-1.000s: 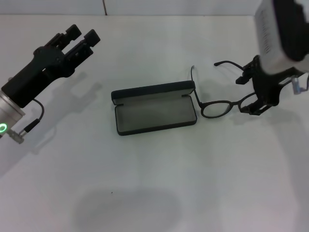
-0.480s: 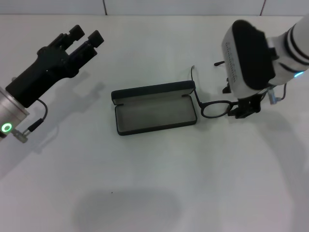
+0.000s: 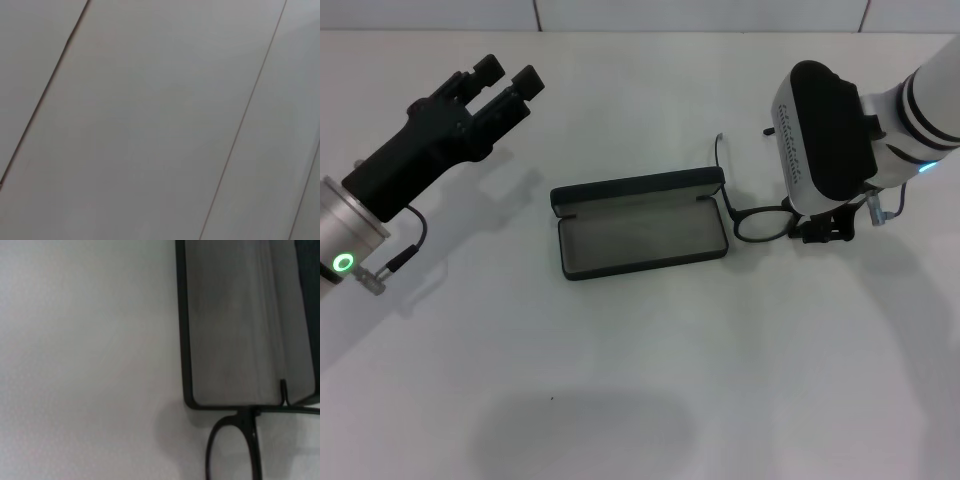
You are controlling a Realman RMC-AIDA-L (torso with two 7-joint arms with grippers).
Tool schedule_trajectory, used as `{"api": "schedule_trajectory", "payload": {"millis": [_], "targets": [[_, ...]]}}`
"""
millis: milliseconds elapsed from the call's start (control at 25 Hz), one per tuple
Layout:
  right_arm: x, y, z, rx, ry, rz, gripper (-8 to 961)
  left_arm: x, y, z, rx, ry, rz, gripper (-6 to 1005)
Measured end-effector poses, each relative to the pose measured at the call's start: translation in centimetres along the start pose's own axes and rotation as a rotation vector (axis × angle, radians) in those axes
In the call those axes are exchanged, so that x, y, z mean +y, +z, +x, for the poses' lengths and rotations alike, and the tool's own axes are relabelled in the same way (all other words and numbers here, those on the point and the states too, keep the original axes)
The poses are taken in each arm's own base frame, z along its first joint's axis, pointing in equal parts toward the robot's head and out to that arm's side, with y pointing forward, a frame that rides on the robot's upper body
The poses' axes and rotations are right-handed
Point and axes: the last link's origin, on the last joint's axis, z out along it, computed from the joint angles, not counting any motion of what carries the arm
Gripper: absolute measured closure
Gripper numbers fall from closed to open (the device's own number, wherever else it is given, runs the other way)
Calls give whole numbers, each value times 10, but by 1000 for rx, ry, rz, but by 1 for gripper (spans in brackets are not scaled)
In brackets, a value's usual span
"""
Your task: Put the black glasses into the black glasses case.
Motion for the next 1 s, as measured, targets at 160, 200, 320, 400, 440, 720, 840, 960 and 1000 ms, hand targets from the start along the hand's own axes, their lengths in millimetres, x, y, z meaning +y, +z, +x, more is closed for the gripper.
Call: {"api": "schedule_trajectory", "payload": {"millis": [160, 200, 320, 400, 440, 720, 840, 960, 1000], "targets": [[1, 0, -1, -20, 13, -4, 571, 0, 1, 0, 0, 1, -2, 286], [2, 0, -1, -22, 15, -6, 607, 0, 2, 0, 1, 1, -4, 286], [7, -3, 3, -29, 35, -22, 826, 0, 3, 0, -7, -14, -11, 287], [10, -10, 9, -47, 63, -21, 851, 1, 3, 0, -26, -32, -23, 288], [12, -14, 13, -57, 77, -15, 864, 2, 3, 0, -40, -43, -39, 288], [32, -60, 44, -188, 161, 111, 902, 18, 9, 13, -91, -83, -231, 290], [49, -63, 45, -314, 157, 139, 902, 30, 15, 22, -138, -121, -372, 290], [60, -63, 41, -495, 153, 204, 903, 38, 28, 29, -230, -167, -480, 290], [65, -62, 40, -558, 139, 224, 903, 41, 36, 31, -263, -182, -515, 290]]}}
